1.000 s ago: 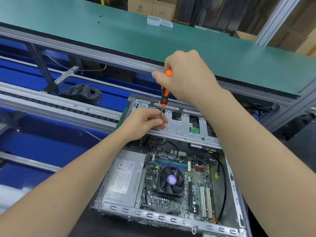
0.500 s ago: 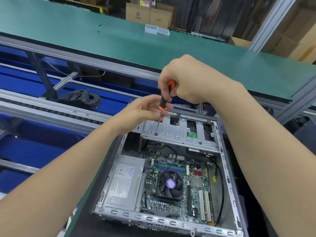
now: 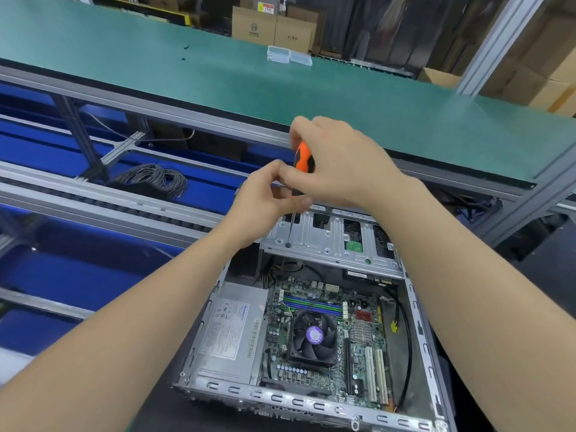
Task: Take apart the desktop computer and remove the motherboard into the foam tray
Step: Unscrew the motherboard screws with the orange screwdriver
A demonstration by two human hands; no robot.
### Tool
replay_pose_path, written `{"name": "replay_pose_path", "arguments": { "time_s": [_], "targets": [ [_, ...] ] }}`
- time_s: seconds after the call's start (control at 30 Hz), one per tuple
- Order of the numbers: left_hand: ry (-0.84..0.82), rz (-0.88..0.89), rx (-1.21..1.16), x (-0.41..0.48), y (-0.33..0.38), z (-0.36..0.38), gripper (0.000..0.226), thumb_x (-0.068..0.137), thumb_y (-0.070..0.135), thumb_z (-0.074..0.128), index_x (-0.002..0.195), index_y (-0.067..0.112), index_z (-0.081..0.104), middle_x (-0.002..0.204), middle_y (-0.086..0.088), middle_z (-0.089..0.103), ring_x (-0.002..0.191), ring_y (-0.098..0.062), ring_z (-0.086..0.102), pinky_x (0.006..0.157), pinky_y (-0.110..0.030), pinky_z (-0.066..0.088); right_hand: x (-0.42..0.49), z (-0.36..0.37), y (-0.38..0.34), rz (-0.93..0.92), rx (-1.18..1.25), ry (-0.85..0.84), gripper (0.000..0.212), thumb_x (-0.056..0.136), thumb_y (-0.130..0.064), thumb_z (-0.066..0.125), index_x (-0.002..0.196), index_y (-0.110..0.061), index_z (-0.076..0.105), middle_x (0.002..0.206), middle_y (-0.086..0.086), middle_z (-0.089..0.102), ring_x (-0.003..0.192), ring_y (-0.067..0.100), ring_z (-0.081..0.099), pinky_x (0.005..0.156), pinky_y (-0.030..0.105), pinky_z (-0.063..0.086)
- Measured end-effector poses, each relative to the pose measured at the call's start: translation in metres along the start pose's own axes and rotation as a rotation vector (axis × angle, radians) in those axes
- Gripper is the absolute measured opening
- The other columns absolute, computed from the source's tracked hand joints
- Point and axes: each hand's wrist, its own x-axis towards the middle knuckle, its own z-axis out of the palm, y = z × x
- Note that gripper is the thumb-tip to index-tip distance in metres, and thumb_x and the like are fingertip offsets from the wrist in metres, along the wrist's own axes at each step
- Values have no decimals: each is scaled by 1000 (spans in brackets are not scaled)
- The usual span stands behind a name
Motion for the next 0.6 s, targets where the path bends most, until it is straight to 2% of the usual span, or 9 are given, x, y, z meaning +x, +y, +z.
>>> {"name": "replay_pose_path", "arguments": {
  "time_s": [0.07, 0.17, 0.2, 0.3, 0.37, 0.43, 0.47, 0.53, 0.6],
  "targets": [
    [84, -20, -8, -1, -3, 5, 39, 72, 27, 92, 89, 22, 57, 70, 11, 53, 61, -19, 57, 62, -24, 52, 3, 1, -5, 144, -174, 107, 55, 91, -74, 45, 86, -20, 51, 75, 1, 51, 72, 31, 54, 57, 34, 34],
    [159, -21, -12, 0, -5, 12, 49, 65, 30, 95, 85, 20, 51, 71, 17, 54, 59, -6, 49, 57, -16, 43, 8, 0, -14, 270, -113, 100, 67, 91, -79, 47, 65, -17, 41, 68, 2, 41, 56, 20, 40, 50, 29, 21],
    [160, -26, -12, 0, -5, 14, 50, 65, 31, 94, 86, 19, 51, 75, 13, 57, 61, -8, 52, 59, -20, 46, 11, 1, -15, 288, -70, 70, 65, 92, -74, 52, 65, -17, 39, 69, 3, 40, 56, 19, 38, 49, 29, 21],
    [107, -44, 5, 0, 0, 14, 50, 69, 36, 92, 104, 20, 60, 97, -6, 66, 77, -28, 64, 72, -40, 57, 16, -1, -11, 238, 6, -28, 52, 97, -55, 59, 69, -16, 41, 72, 4, 43, 66, 27, 47, 50, 31, 24],
    [4, -10, -23, 1, 2, 7, 42, 80, 32, 86, 114, 28, 63, 103, -5, 70, 87, -29, 68, 79, -37, 57, 15, -10, -7, 138, 12, -126, 36, 99, -49, 59, 80, -18, 53, 81, 3, 54, 80, 28, 53, 54, 32, 31],
    [-156, -3, -82, 2, 1, -3, 38, 92, 24, 76, 127, 24, 61, 113, 1, 73, 99, -25, 72, 87, -32, 55, 13, -21, 0, 54, 17, -216, 9, 100, -35, 61, 96, -28, 63, 90, -4, 59, 91, 25, 56, 64, 35, 42],
    [-226, -18, -104, 3, 0, -8, 38, 96, 21, 70, 133, 21, 59, 122, 0, 72, 108, -25, 72, 94, -34, 53, 11, -25, 2, 12, 22, -240, 9, 99, -24, 62, 99, -31, 66, 89, -9, 59, 93, 23, 57, 69, 37, 47],
    [-317, -40, -125, 4, -3, -16, 37, 101, 15, 63, 138, 17, 58, 135, -5, 67, 121, -29, 67, 107, -43, 47, 8, -29, 2, -58, 51, -255, 31, 90, -4, 61, 95, -33, 71, 87, -14, 61, 92, 21, 60, 75, 40, 54],
    [-376, -53, -132, 5, -5, -19, 35, 103, 14, 59, 138, 15, 57, 138, -6, 65, 129, -29, 62, 111, -48, 44, 7, -30, -2, -93, 66, -258, 36, 82, 4, 60, 89, -29, 74, 87, -11, 65, 88, 19, 59, 77, 42, 56]
  ]
}}
